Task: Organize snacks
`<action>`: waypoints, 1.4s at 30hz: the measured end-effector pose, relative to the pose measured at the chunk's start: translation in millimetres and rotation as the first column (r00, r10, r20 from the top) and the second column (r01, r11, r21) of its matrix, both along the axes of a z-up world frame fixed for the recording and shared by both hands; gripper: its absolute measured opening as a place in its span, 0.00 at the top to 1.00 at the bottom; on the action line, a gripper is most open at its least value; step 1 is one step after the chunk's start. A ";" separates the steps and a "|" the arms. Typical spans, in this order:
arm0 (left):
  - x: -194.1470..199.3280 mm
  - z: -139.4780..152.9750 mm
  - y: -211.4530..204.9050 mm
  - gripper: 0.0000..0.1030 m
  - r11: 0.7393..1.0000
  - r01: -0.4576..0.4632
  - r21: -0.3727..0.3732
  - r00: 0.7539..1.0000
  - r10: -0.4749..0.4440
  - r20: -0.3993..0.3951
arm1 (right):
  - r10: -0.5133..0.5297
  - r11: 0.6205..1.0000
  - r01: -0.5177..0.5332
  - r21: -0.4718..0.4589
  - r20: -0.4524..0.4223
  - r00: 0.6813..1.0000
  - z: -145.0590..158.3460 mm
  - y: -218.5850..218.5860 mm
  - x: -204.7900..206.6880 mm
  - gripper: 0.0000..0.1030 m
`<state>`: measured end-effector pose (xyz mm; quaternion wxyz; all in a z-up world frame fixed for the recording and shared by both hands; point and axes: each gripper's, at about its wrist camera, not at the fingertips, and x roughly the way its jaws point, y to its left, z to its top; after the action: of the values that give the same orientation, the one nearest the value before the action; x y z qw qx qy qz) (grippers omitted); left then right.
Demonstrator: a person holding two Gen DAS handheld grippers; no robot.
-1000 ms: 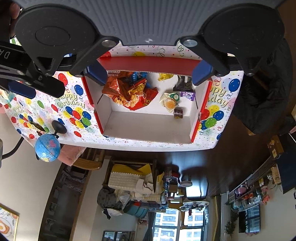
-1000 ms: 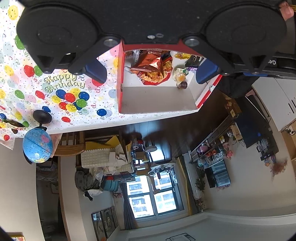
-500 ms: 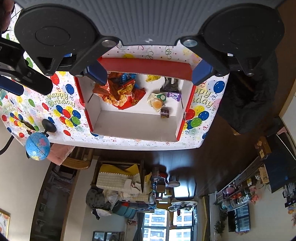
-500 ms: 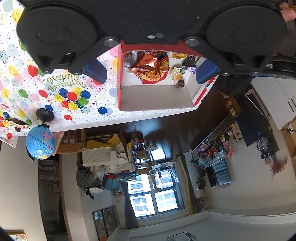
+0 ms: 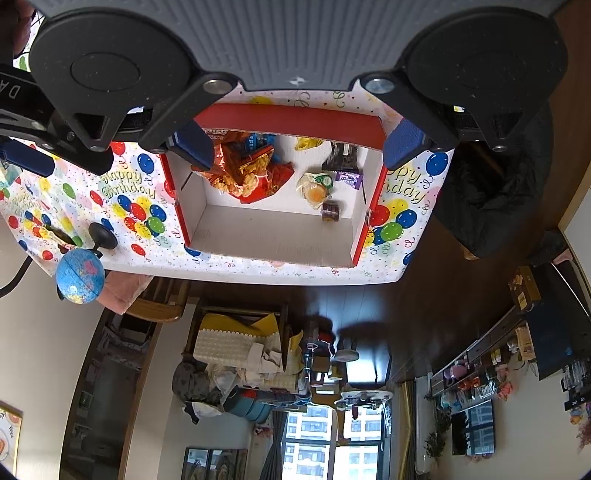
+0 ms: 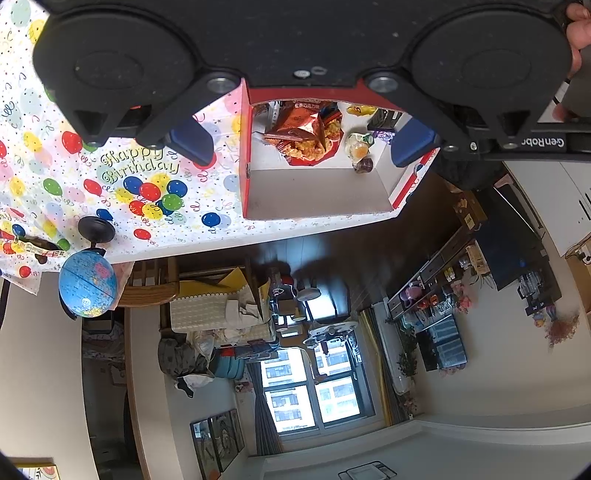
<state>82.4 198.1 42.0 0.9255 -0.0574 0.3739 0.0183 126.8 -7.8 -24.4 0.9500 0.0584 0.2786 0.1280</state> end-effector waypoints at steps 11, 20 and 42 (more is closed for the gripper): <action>-6.2 7.8 1.4 0.04 1.000 0.010 -0.017 1.000 -0.009 0.028 | -0.009 1.000 0.009 0.000 0.003 1.000 3.2 0.0 1.0 0.00; -12.2 12.0 0.4 0.04 0.999 0.026 -0.027 0.999 -0.024 0.049 | -0.006 1.000 0.006 0.001 0.010 1.000 6.3 1.1 1.5 0.00; -17.3 14.3 -2.1 0.04 0.999 0.039 -0.021 0.997 -0.037 0.070 | -0.011 1.000 0.011 0.004 0.009 1.000 8.1 0.9 2.2 0.00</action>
<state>65.1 196.0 56.4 0.9375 -0.0610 0.3425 -0.0055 129.0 -6.8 -16.3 0.9518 0.0612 0.2739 0.1236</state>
